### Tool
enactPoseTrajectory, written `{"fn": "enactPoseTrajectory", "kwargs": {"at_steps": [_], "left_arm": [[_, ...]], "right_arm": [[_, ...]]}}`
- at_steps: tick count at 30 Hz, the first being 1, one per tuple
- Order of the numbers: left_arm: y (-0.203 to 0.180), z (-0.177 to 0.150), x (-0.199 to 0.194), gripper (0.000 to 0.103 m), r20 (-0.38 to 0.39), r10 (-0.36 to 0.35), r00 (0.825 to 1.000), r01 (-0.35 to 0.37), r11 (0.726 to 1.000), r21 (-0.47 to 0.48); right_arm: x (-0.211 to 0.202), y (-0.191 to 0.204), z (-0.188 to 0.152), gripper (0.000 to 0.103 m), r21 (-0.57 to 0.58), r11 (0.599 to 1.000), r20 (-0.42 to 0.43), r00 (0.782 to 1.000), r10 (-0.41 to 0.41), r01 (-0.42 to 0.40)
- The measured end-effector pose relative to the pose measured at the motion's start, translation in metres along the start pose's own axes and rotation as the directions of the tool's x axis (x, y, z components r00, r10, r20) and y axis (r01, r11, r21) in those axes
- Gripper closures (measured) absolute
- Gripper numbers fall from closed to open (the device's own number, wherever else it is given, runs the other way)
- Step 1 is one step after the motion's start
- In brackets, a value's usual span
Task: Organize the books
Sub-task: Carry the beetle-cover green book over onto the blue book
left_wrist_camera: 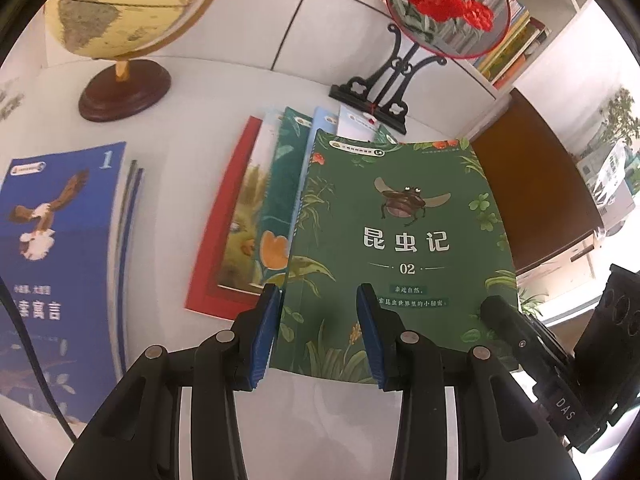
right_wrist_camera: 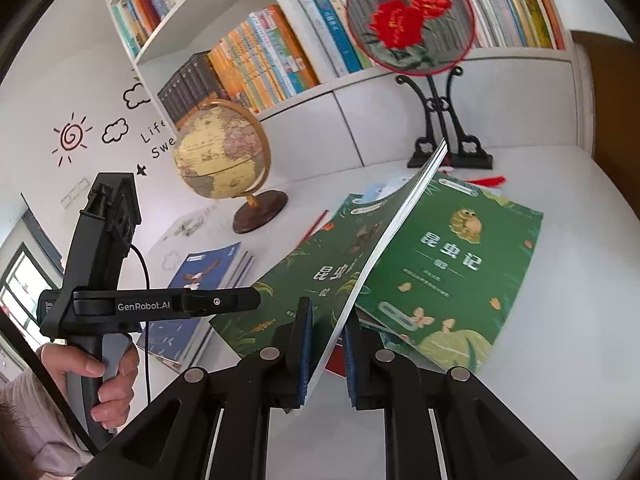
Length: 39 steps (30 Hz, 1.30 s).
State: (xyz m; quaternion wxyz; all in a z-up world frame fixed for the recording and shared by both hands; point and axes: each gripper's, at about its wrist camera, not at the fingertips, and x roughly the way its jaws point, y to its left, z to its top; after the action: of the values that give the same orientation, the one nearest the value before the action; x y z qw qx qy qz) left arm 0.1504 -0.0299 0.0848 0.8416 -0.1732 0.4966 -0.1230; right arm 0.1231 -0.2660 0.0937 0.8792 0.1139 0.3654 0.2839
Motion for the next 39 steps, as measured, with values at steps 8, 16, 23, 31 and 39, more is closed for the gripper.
{"fn": "enactPoseTrajectory", "kwargs": {"at_steps": [8, 16, 23, 31, 39], "left_arm": [[0.019, 0.003, -0.031, 0.067, 0.044, -0.005, 0.999, 0.004, 1.000, 0.021], [0.053, 0.007, -0.073, 0.067, 0.114, 0.029, 0.993, -0.028, 1.000, -0.009], [0.090, 0.012, -0.107, 0.067, 0.162, 0.082, 0.983, -0.075, 0.996, -0.048], [0.135, 0.005, -0.139, 0.067, 0.198, 0.138, 0.970, -0.117, 0.987, -0.112], [0.178, -0.006, -0.154, 0.067, 0.193, 0.181, 0.964, -0.148, 0.973, -0.175]], "right_arm": [[0.005, 0.029, 0.007, 0.089, -0.033, 0.999, 0.011, 1.000, 0.004, -0.004], [0.020, 0.066, 0.015, 0.089, -0.031, 0.997, 0.035, 0.996, 0.076, -0.075], [0.042, 0.109, 0.025, 0.089, -0.077, 0.988, 0.035, 0.990, 0.139, -0.136], [0.074, 0.157, 0.030, 0.089, -0.117, 0.975, 0.014, 0.981, 0.192, -0.189], [0.109, 0.196, 0.022, 0.089, -0.132, 0.962, -0.040, 0.971, 0.238, -0.241]]}}
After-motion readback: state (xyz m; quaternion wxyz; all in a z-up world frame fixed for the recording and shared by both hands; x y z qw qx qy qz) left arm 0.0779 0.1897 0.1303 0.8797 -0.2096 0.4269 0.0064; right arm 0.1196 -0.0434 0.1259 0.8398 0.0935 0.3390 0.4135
